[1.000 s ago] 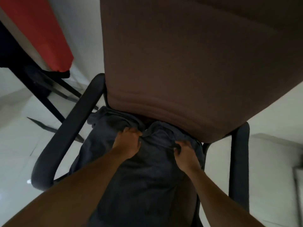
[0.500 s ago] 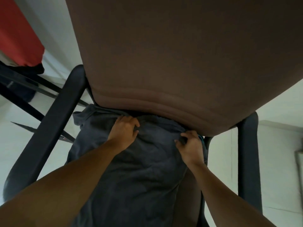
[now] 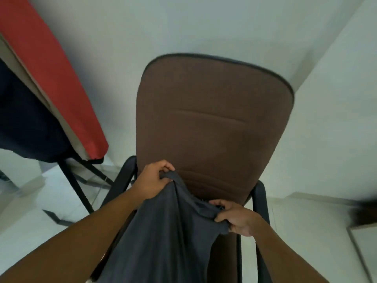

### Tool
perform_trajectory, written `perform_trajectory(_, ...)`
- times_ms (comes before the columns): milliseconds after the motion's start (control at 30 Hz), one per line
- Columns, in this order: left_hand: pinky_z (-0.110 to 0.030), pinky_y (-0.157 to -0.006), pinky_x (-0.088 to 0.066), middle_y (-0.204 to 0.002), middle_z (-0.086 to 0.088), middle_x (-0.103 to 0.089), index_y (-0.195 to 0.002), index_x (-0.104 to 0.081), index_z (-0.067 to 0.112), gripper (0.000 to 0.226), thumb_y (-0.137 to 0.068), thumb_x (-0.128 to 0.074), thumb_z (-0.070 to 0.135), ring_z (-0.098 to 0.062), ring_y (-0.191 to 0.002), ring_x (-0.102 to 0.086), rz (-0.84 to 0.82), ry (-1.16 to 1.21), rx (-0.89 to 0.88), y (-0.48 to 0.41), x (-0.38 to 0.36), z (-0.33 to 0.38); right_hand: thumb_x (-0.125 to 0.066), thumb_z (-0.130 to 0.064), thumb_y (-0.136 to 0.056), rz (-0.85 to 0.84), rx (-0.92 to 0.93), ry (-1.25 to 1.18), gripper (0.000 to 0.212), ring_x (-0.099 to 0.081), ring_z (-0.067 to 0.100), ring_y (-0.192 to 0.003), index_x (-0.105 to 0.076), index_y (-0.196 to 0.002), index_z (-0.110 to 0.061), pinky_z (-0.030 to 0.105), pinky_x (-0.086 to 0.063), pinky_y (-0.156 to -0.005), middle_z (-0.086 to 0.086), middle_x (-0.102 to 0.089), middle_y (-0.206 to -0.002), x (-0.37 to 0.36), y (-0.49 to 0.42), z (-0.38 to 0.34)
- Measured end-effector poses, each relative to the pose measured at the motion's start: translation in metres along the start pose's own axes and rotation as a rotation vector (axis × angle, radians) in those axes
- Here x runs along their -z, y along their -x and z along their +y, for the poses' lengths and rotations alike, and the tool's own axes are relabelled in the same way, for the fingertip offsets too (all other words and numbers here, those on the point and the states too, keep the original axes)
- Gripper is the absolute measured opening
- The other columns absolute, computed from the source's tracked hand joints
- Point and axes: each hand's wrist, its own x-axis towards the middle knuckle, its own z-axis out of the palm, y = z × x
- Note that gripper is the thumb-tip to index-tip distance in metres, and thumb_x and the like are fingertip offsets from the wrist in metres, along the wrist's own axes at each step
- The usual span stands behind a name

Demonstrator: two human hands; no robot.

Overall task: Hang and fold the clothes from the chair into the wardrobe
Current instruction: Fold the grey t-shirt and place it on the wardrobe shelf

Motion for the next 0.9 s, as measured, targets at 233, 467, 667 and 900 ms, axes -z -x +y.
perform_trajectory(233,-0.017,-0.071,-0.054,-0.087,0.000,-0.072,-0.086,-0.072,0.014,0.018,-0.082,-0.072,-0.003,-0.007,-0.078,-0.067,0.061,0.084,-0.035,0.022,0.071,0.139,-0.076,-0.010,-0.082,-0.041,0.171,0.089,0.039,-0.064,0.030,-0.117,-0.070,-0.120,-0.018,0.051,-0.049,-0.104,0.009,-0.070,-0.122,-0.016,0.107,-0.054)
perform_trajectory(467,-0.024,-0.069,-0.052,-0.079,-0.001,-0.070,-0.075,-0.068,0.018,0.023,-0.076,-0.076,-0.004,-0.011,-0.073,-0.062,0.182,0.092,-0.198,0.036,0.130,0.259,-0.072,-0.034,-0.090,0.182,0.477,0.355,0.029,-0.070,0.024,-0.104,-0.077,-0.105,-0.010,0.038,-0.053,-0.097,0.006,-0.077,-0.104,-0.021,0.206,-0.128)
perform_trajectory(667,-0.028,-0.068,-0.047,-0.078,-0.003,-0.065,-0.075,-0.061,0.014,0.019,-0.079,-0.077,0.005,-0.012,-0.071,-0.055,0.276,0.043,-0.294,0.044,0.162,0.318,-0.071,-0.019,-0.090,0.250,0.856,0.269,0.015,-0.069,0.025,-0.088,-0.069,-0.086,-0.005,0.033,-0.055,-0.081,0.009,-0.073,-0.090,-0.016,0.262,-0.169)
perform_trajectory(900,-0.028,-0.060,-0.032,-0.078,0.002,-0.049,-0.077,-0.037,0.021,0.025,-0.099,-0.050,0.022,-0.016,-0.072,-0.041,0.246,-0.340,-0.291,0.047,0.195,0.356,-0.069,-0.021,-0.093,0.628,1.207,0.273,0.026,-0.050,0.015,-0.067,-0.051,-0.074,-0.015,0.027,-0.041,-0.060,0.002,-0.054,-0.069,-0.005,0.330,-0.219)
